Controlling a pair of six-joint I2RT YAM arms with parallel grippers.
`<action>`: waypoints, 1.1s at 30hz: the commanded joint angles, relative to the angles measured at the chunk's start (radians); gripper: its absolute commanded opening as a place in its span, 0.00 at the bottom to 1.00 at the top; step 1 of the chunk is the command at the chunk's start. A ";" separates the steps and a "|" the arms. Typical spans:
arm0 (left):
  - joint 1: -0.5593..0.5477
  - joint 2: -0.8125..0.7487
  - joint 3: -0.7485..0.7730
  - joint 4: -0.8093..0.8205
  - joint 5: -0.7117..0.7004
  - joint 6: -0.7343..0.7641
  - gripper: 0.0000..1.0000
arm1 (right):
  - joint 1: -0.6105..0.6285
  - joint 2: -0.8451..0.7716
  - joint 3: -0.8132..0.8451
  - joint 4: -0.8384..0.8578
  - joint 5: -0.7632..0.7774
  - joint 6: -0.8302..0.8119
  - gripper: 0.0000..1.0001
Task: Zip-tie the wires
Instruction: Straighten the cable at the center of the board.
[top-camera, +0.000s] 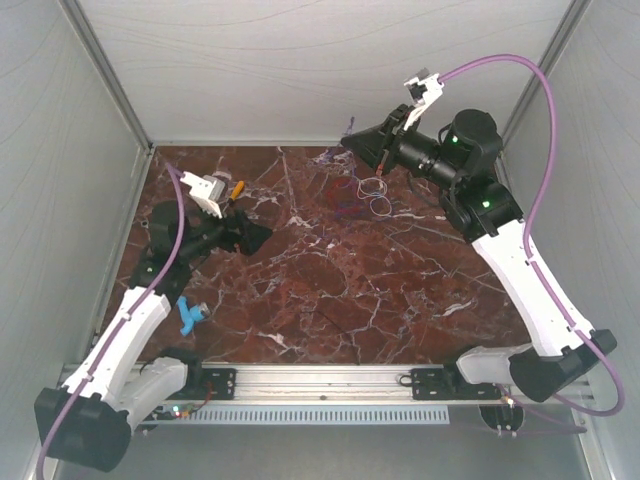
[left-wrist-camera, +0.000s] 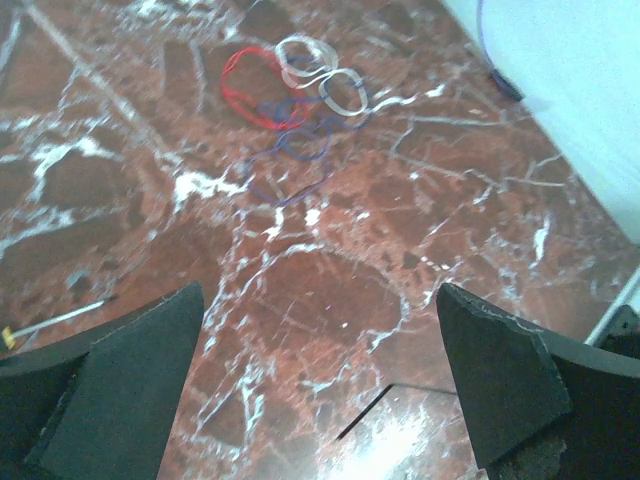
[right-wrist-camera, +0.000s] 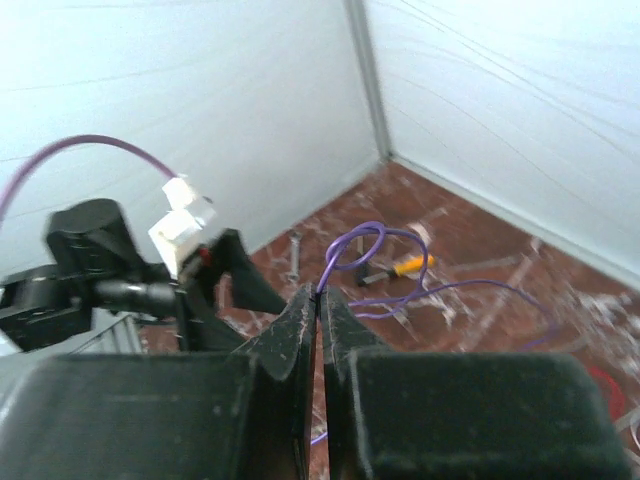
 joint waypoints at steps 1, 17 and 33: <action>-0.037 -0.040 -0.028 0.292 0.064 -0.098 1.00 | 0.049 -0.019 0.110 0.101 -0.099 -0.023 0.00; -0.079 -0.194 0.099 0.240 0.416 0.140 0.85 | 0.114 -0.146 -0.111 0.075 -0.177 -0.181 0.00; -0.083 0.009 0.171 0.438 0.473 0.062 0.86 | 0.182 -0.173 -0.175 0.005 -0.264 -0.291 0.00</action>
